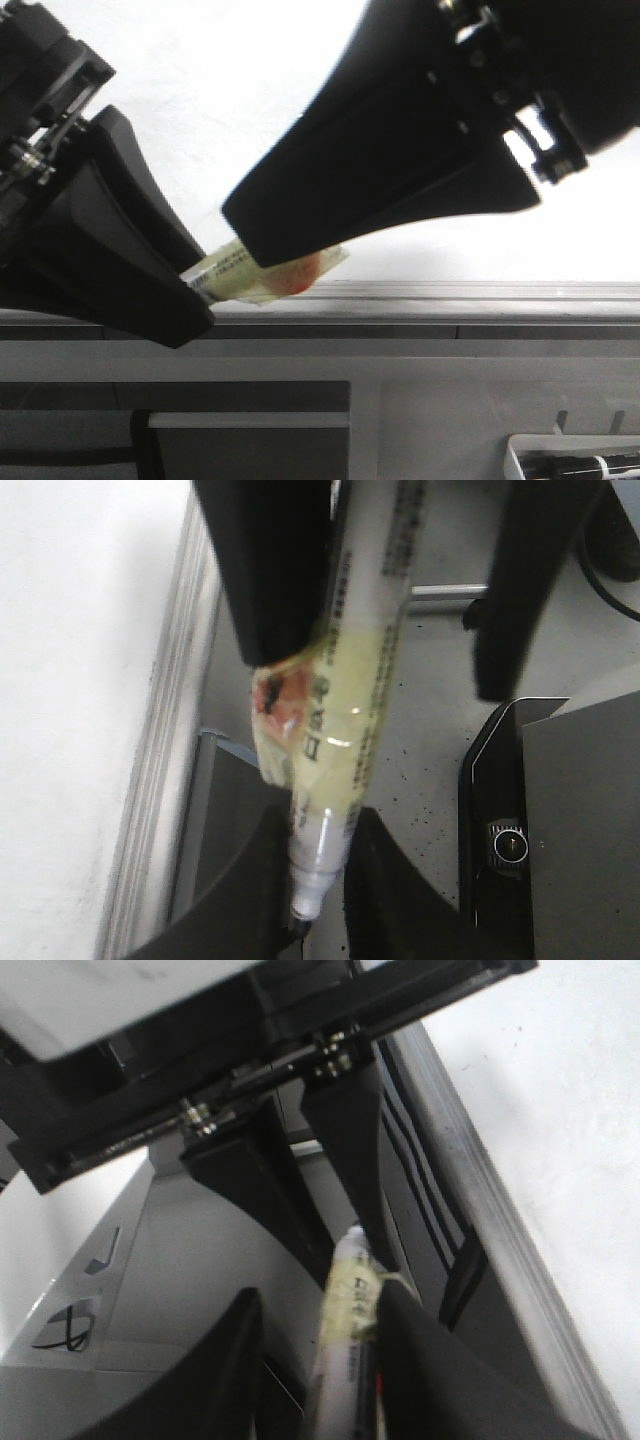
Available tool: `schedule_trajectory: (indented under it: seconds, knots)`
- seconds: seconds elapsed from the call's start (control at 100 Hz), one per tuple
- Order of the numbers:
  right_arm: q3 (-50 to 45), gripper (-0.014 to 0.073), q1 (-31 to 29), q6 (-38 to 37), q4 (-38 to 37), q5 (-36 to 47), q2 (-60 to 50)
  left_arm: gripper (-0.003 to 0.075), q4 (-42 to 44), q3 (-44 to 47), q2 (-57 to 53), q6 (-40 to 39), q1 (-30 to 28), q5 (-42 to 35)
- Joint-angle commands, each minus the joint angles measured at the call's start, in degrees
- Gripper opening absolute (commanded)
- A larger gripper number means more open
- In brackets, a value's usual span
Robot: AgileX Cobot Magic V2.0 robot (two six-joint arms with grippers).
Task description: Write number 5 on whiteboard
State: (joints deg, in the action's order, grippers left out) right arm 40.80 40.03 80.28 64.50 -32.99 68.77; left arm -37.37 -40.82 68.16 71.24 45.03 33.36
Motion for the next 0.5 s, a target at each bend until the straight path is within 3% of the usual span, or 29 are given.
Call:
schedule_trajectory:
  seconds: [0.0,0.21,0.49]
  knots:
    - [1.0,0.0139,0.4,0.6,0.0,-2.0,0.2,-0.0020,-6.8,-3.2,-2.4,-0.1,0.5,-5.9]
    - [1.0,-0.0068,0.4,0.6,-0.1,-2.0,0.2,-0.0020,-6.8,-3.2,-2.4,-0.1,0.5,-5.9]
    - [1.0,-0.0067,0.4,0.6,-0.1,-1.3,0.2,-0.0020,-6.9,-3.2,-2.4,-0.1,0.5,-5.9]
